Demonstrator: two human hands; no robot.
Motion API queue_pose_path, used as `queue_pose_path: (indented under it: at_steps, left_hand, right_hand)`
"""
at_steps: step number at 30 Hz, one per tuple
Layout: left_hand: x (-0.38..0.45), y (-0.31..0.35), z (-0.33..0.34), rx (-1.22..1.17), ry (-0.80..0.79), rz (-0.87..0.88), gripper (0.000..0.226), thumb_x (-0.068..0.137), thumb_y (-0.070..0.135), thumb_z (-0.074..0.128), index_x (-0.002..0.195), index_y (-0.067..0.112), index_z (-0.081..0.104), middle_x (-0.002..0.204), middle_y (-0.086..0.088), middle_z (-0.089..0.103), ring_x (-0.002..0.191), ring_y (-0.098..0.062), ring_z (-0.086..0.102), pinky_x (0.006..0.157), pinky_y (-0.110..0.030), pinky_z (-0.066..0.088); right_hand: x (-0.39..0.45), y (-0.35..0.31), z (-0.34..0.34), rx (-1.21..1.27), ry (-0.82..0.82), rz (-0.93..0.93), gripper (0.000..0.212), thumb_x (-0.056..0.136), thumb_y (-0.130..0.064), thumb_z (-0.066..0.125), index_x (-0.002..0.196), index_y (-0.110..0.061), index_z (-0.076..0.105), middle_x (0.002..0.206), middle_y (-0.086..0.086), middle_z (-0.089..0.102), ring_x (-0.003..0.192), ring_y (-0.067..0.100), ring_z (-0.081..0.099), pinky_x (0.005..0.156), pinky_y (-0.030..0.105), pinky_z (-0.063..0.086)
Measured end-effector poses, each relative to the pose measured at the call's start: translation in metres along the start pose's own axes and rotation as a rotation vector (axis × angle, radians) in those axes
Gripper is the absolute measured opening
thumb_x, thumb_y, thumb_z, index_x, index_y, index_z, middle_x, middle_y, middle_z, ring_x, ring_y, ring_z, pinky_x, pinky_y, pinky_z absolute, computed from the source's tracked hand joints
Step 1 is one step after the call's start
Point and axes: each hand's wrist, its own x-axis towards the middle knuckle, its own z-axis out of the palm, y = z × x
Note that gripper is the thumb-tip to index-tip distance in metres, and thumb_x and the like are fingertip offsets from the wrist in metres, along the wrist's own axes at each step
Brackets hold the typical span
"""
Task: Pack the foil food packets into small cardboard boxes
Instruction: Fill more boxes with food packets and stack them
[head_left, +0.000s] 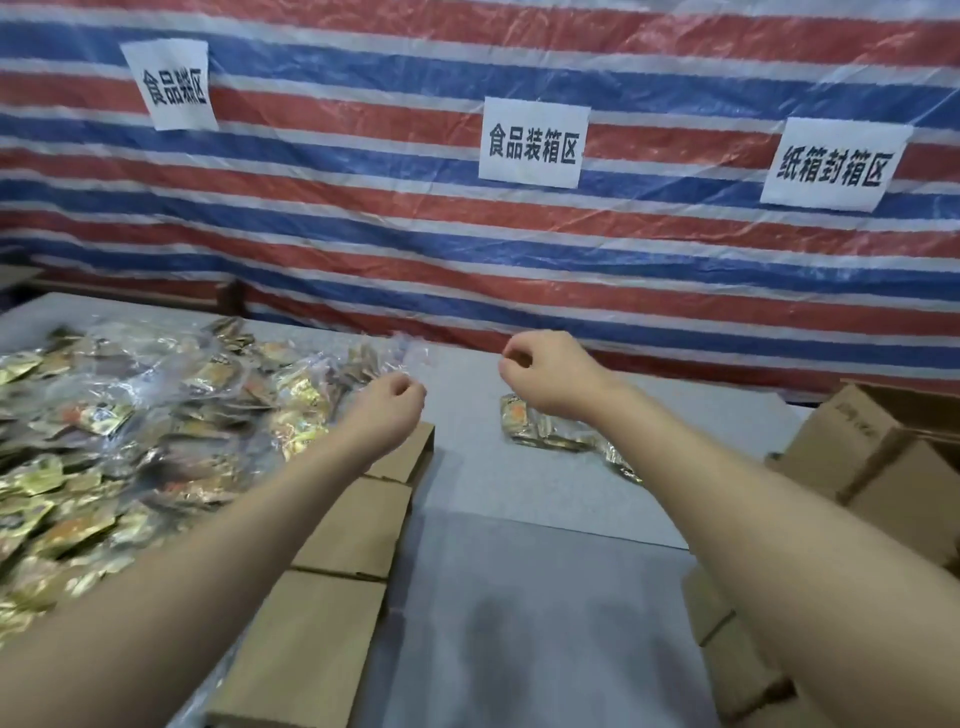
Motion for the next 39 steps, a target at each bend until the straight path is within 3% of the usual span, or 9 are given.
queue_pose_path:
  at_steps: [2,5,10,16,23,27,30,33,39]
  left_hand:
    - [-0.014,-0.053,0.013,0.133,0.017,-0.053,0.025,0.097,0.027,0.041,0.097,0.012,0.061,0.093,-0.003,0.061,0.086,-0.024,0.057,0.076,-0.034,0.046]
    - [-0.048,-0.139,0.045,0.255,-0.05,-0.211,0.044,0.099,0.034,0.043,0.135,0.009,0.048,0.129,-0.007,0.057,0.118,-0.028,0.055,0.097,-0.036,0.043]
    - [-0.102,-0.255,0.085,0.747,-0.238,-0.411,0.094,0.084,0.066,0.045,0.154,0.014,0.008,0.161,-0.014,0.01,0.148,-0.031,0.012,0.114,-0.049,0.025]
    - [-0.116,-0.274,0.101,0.895,-0.327,-0.42,0.082,0.091,0.029,0.039,0.154,0.023,-0.012,0.162,-0.005,-0.018,0.149,-0.029,-0.012,0.115,-0.057,0.014]
    - [-0.126,-0.233,0.081,0.831,-0.357,-0.356,0.076,0.093,0.009,0.032,0.155,0.031,-0.007,0.164,-0.004,0.003,0.15,-0.027,0.01,0.117,-0.042,0.023]
    - [-0.14,-0.195,0.067,0.776,-0.416,-0.153,0.058,0.098,0.039,0.041,0.151,0.045,0.017,0.143,0.004,0.049,0.123,-0.021,0.055,0.096,-0.033,0.046]
    - [-0.139,-0.172,0.071,0.732,-0.449,-0.034,0.039,0.099,0.045,0.038,0.139,0.041,0.038,0.125,0.003,0.062,0.115,-0.021,0.06,0.089,-0.03,0.046]
    - [-0.126,-0.155,0.087,0.645,-0.399,0.056,0.024,0.1,0.04,0.041,0.119,0.034,0.056,0.115,0.001,0.066,0.108,-0.018,0.061,0.084,-0.028,0.043]
    - [-0.097,-0.142,0.139,0.379,-0.38,0.042,0.013,0.091,0.039,0.065,0.082,0.031,0.06,0.084,0.01,0.063,0.092,-0.008,0.062,0.069,-0.015,0.038]
  right_hand:
    - [-0.001,0.004,0.045,-0.008,-0.105,-0.011,0.02,0.095,-0.023,0.05,0.096,-0.015,0.068,0.098,0.001,0.066,0.091,0.021,0.061,0.074,0.031,0.047]
    - [-0.011,0.012,0.103,0.008,-0.252,-0.006,0.022,0.097,-0.02,0.049,0.102,-0.011,0.068,0.103,0.005,0.067,0.095,0.022,0.06,0.077,0.03,0.045]
    - [-0.025,0.025,0.154,0.069,-0.384,0.033,0.022,0.097,-0.021,0.048,0.101,-0.01,0.067,0.102,0.009,0.069,0.093,0.025,0.063,0.084,0.037,0.052]
    - [-0.053,0.045,0.196,0.081,-0.507,0.163,0.028,0.098,-0.021,0.045,0.114,-0.009,0.065,0.116,0.01,0.065,0.104,0.027,0.061,0.092,0.039,0.051]
    - [-0.077,0.054,0.233,0.025,-0.66,0.06,0.063,0.097,-0.017,0.05,0.156,-0.019,0.028,0.158,0.009,0.03,0.143,0.027,0.033,0.118,0.032,0.026]
    - [-0.087,0.057,0.241,0.0,-0.628,-0.012,0.077,0.091,-0.017,0.053,0.158,-0.023,0.015,0.158,0.006,0.027,0.143,0.027,0.031,0.118,0.036,0.029]
    - [-0.1,0.072,0.238,-0.058,-0.591,-0.028,0.062,0.093,-0.02,0.052,0.152,-0.024,0.034,0.149,0.003,0.039,0.135,0.027,0.042,0.112,0.034,0.035]
    - [-0.114,0.101,0.221,-0.055,-0.514,0.06,0.029,0.092,-0.019,0.05,0.119,-0.024,0.06,0.124,0.001,0.056,0.115,0.025,0.056,0.093,0.03,0.043]
    - [-0.143,0.17,0.183,-0.077,-0.468,0.324,0.004,0.095,-0.028,0.057,0.092,-0.026,0.059,0.112,0.005,0.064,0.105,0.025,0.059,0.084,0.031,0.045]
